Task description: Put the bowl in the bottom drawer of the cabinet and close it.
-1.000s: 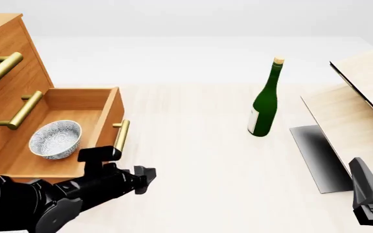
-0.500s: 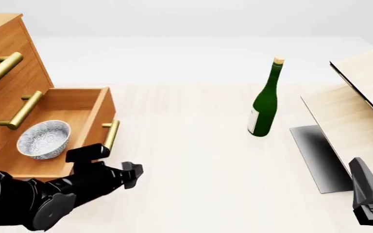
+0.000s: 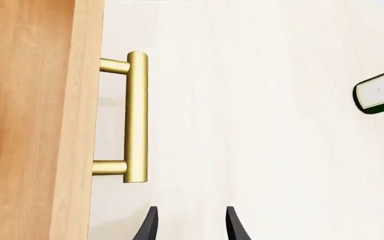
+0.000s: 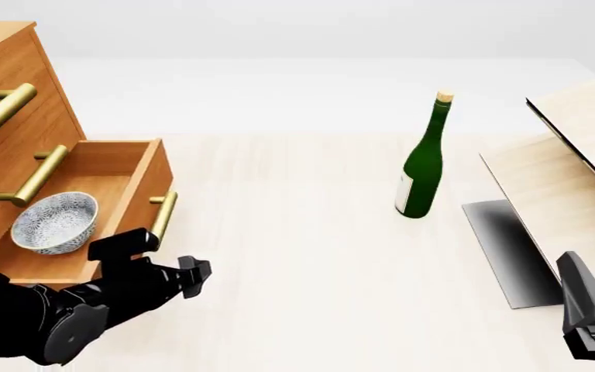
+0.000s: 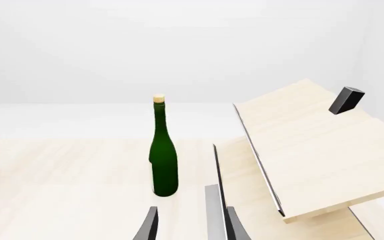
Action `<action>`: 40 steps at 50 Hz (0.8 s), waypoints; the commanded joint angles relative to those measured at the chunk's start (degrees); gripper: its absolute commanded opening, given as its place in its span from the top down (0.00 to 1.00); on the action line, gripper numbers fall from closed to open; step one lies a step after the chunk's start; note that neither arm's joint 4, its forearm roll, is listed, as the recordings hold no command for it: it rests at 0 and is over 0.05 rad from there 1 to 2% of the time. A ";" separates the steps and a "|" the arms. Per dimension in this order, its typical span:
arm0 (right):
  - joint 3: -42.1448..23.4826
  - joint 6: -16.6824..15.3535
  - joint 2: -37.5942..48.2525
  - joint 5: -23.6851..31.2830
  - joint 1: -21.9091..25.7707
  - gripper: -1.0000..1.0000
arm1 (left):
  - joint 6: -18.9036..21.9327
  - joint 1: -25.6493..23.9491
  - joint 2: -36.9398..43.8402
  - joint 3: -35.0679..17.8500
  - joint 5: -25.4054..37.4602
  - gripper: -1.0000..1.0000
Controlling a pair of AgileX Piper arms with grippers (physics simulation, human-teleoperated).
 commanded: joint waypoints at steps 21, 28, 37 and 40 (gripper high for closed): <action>0.00 -0.01 0.00 0.00 0.00 0.00 | 3.49 7.44 -2.80 1.56 1.79 0.00; 0.00 0.00 0.00 0.00 -0.01 0.00 | 4.22 8.47 -4.12 2.17 2.40 0.00; 0.00 0.01 0.00 0.00 -0.01 0.00 | 5.12 9.83 -5.40 2.65 3.04 0.00; 0.00 0.00 -0.01 0.00 0.00 0.00 | 5.87 10.52 -5.98 2.84 3.24 0.00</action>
